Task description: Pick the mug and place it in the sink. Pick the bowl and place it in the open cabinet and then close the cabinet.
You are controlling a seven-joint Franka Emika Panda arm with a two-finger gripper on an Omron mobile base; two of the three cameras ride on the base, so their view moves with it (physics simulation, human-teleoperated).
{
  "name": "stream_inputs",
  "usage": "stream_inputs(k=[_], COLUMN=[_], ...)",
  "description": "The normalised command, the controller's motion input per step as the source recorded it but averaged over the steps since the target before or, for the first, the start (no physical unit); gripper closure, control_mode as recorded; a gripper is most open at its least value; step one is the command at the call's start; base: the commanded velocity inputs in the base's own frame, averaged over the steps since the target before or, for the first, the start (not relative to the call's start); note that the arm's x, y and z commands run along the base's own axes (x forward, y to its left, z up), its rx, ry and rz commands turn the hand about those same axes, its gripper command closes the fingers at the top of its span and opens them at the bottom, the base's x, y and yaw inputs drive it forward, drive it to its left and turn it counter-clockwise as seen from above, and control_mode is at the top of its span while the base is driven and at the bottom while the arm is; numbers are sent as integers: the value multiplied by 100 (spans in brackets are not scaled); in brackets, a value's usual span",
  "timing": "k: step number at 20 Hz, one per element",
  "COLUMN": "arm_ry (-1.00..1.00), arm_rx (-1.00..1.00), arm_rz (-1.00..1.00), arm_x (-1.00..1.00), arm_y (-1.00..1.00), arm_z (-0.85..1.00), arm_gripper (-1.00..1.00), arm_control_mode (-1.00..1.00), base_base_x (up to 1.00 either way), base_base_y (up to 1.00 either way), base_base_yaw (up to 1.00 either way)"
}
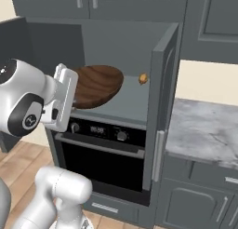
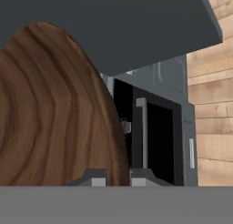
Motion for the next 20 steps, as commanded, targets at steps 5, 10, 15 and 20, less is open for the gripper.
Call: stream_inputs(k=[5, 10, 15, 20], arm_ry=[0, 0, 0, 0], arm_rx=[0, 0, 0, 0], arm_rz=[0, 0, 0, 0], arm_x=[0, 0, 0, 0], arm_y=[0, 0, 0, 0], arm_z=[0, 0, 0, 0], arm_gripper=[100, 100, 100, 100], arm_control_mode=[100, 100, 100, 100], base_base_x=[25, 5, 1, 2], base_base_y=[0, 0, 8, 17], base_base_yaw=[0, -12, -19, -10])
